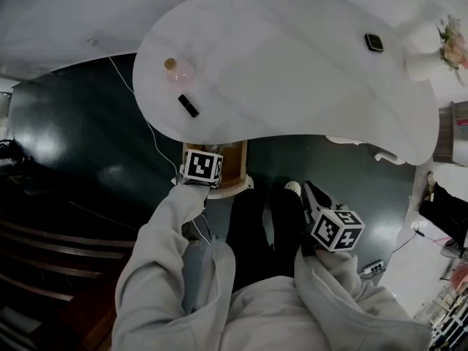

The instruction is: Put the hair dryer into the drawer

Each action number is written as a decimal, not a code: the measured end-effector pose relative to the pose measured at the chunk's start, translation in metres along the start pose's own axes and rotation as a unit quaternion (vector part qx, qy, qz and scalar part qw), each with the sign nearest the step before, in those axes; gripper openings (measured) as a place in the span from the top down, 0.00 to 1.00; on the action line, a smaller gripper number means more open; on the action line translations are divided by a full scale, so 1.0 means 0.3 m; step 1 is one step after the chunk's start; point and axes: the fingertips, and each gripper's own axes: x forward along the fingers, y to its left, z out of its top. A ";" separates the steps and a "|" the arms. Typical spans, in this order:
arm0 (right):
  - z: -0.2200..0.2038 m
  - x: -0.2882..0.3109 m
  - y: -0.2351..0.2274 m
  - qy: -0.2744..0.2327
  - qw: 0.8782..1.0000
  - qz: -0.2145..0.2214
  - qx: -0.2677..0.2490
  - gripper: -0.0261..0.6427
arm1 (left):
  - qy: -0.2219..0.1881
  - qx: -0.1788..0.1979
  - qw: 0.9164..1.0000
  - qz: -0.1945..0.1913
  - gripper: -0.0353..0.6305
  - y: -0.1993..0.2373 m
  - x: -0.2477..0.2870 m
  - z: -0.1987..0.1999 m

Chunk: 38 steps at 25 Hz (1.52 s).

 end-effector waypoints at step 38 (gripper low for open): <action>-0.110 -0.018 -0.070 0.039 0.998 -0.044 0.018 0.89 | -0.149 0.033 0.987 0.047 0.55 0.090 0.270 0.080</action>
